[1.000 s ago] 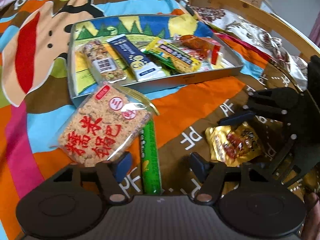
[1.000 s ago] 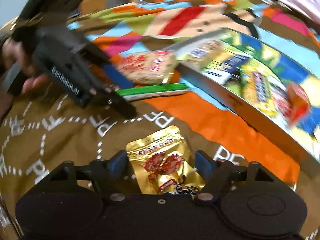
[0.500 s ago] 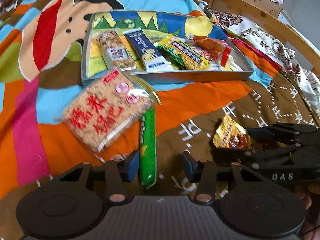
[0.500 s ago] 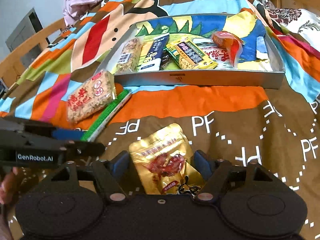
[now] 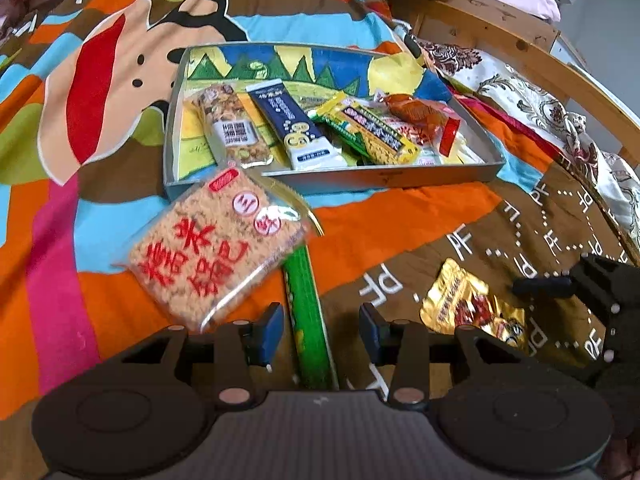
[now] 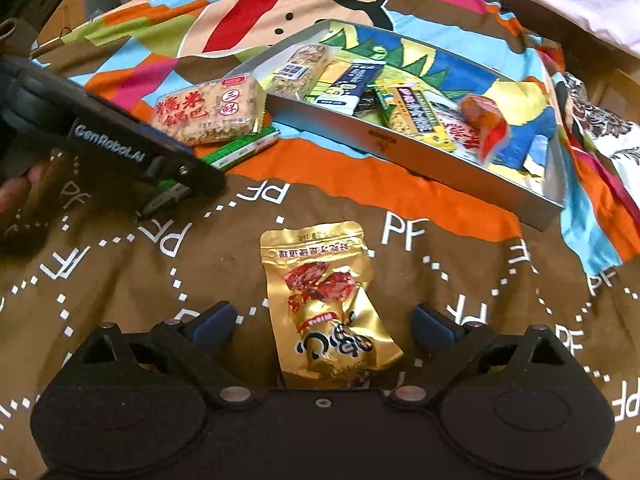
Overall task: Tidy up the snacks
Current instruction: 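Grasp the green stick with the left gripper while the right grasps the gold pouch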
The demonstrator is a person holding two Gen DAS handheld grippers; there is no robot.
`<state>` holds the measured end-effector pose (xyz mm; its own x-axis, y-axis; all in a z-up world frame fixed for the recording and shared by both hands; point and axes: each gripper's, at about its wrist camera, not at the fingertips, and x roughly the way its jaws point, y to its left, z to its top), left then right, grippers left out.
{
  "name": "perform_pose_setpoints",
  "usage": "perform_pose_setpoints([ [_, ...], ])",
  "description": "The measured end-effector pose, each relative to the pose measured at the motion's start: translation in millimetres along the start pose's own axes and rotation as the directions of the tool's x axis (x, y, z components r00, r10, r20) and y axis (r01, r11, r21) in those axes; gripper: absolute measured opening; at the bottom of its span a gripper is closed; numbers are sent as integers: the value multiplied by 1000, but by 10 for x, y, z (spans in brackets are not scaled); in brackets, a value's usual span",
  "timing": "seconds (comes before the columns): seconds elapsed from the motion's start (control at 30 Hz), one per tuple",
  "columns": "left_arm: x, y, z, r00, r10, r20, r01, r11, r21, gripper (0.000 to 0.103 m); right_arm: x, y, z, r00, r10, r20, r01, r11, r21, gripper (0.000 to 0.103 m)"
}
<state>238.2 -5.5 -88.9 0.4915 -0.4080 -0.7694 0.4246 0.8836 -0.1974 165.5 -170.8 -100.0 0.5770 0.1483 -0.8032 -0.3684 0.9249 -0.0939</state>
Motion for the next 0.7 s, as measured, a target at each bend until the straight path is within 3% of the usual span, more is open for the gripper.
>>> perform_pose_setpoints([
  [0.1,65,34,10,1000,-1,0,1,1000,-7,45,39,-38,24,1000,20,1,-20,998,57,91],
  [0.2,94,44,6,1000,1,-5,-1,1000,-7,45,2,-2,25,1000,3,18,-3,999,49,74],
  [0.27,87,17,-2,1000,8,-14,-8,1000,4,32,-22,21,24,1000,-1,25,0,999,46,64],
  [0.43,50,-33,-51,999,-4,-44,4,1000,-7,22,-36,-29,24,999,4,39,-8,995,102,56],
  [0.57,0,-69,-98,997,-33,-68,31,999,-27,21,-48,-84,21,999,19,43,-25,991,135,58],
  [0.7,-16,-124,-126,998,-18,-66,19,1000,9,22,-67,-62,24,998,64,9,-65,991,121,84],
])
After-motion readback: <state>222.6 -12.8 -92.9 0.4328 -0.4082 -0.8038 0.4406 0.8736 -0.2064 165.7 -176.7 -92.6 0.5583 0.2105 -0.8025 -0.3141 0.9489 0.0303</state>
